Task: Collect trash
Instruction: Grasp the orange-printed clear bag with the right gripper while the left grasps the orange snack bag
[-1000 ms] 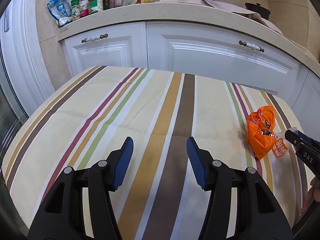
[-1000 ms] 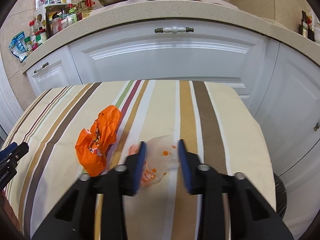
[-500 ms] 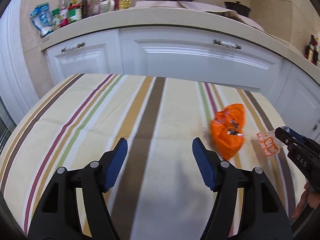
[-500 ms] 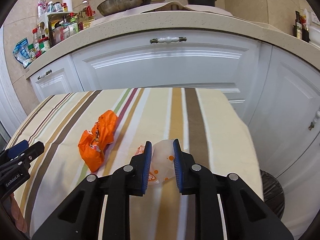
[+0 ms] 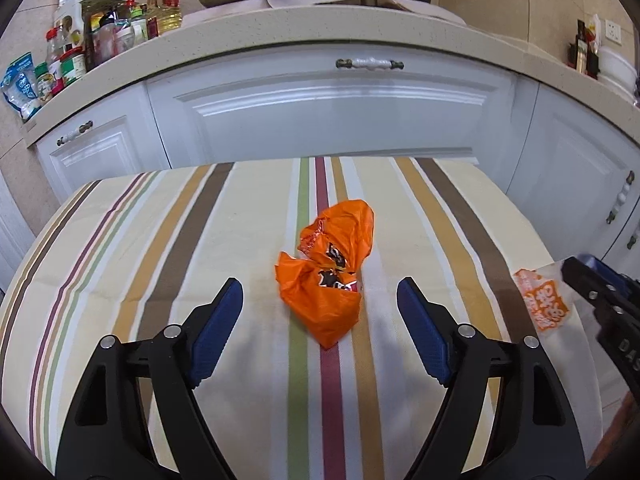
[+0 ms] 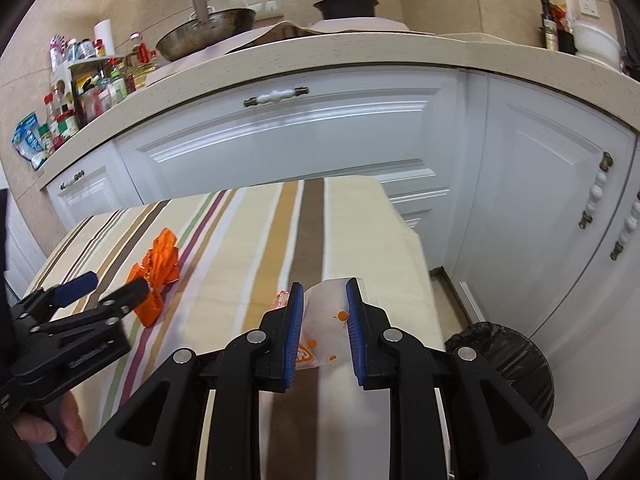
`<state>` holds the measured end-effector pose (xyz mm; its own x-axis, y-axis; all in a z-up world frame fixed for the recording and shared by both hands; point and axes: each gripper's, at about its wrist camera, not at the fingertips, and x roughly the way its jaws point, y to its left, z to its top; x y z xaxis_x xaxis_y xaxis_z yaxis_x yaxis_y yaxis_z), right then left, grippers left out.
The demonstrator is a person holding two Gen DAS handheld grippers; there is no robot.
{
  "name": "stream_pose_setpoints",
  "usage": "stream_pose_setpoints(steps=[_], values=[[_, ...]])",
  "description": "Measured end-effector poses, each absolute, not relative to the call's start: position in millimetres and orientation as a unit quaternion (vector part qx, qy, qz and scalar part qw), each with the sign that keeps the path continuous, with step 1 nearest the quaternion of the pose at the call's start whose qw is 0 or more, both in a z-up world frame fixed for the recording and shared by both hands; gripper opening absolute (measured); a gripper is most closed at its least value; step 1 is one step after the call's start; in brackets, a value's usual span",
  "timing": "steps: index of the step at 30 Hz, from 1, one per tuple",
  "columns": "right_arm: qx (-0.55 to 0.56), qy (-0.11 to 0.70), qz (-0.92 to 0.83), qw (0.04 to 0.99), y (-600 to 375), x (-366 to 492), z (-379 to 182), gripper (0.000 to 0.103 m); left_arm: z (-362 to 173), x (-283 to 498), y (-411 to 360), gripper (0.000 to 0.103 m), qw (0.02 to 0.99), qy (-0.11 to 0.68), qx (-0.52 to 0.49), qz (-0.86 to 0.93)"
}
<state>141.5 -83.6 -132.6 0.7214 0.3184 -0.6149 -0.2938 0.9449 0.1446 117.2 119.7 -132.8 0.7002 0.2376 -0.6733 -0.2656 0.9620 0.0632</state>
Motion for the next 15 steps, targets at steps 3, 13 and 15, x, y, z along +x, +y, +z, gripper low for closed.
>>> stream_pose_setpoints(steps=[3, 13, 15], values=[[0.024, 0.336, 0.162, 0.927, -91, 143, -134, 0.022, -139, 125, 120, 0.077, 0.917, 0.374, -0.022, 0.138], [0.028, 0.339, 0.155, 0.928, -104, 146, -138, 0.022, -151, 134, 121, 0.045, 0.912, 0.389, -0.024, 0.13], [0.028, 0.34, 0.153, 0.928, -106, 146, -139, 0.022, -151, 133, 121, 0.044, 0.913, 0.386, -0.024, 0.129]])
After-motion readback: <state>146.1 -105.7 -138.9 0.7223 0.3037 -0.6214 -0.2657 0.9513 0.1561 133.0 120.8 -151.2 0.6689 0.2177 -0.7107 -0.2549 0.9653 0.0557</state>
